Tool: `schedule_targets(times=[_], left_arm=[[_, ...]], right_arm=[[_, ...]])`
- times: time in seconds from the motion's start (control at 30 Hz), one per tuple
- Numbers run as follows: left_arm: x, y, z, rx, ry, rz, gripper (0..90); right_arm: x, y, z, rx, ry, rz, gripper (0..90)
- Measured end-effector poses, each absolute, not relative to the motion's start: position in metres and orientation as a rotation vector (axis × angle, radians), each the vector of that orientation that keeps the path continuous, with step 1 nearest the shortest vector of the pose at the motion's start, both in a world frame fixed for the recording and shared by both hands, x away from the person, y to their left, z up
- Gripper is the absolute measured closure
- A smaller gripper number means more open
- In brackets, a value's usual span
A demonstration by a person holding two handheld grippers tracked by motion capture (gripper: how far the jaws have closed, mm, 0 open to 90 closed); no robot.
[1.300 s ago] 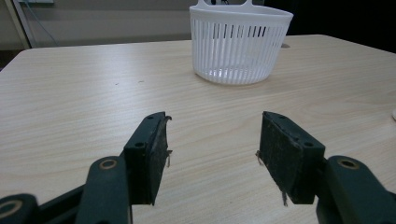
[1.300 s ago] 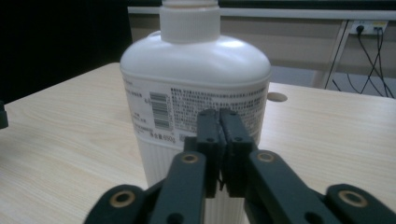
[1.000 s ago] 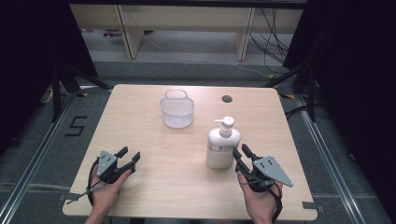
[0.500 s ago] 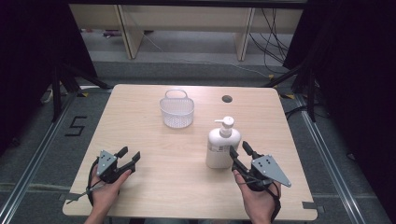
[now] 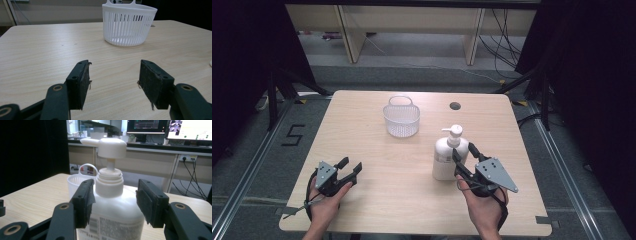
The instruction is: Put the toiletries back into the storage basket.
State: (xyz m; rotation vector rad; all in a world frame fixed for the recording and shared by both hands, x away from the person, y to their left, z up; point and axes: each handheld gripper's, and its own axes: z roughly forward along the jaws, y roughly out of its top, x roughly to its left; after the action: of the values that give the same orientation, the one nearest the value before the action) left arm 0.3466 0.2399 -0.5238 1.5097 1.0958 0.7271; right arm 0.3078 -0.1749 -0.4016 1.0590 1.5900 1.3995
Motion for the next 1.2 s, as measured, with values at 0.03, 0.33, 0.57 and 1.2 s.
schedule_targets(times=[0.03,0.33,0.57,1.2], left_arm=[[0.347,0.240,-0.524,1.503,1.093,0.724,41.2],[0.347,0.240,-0.523,1.516,1.106,0.724,41.2],[0.348,0.240,-0.524,1.506,1.094,0.720,41.1],[0.348,0.241,-0.524,1.504,1.094,0.712,40.8]], right_arm=[[0.309,-0.173,-0.401,1.072,1.586,1.415,48.0],[0.323,-0.164,-0.390,1.083,1.577,1.397,48.9],[0.333,-0.159,-0.385,1.075,1.569,1.396,49.3],[0.345,-0.151,-0.383,1.102,1.556,1.398,55.0]])
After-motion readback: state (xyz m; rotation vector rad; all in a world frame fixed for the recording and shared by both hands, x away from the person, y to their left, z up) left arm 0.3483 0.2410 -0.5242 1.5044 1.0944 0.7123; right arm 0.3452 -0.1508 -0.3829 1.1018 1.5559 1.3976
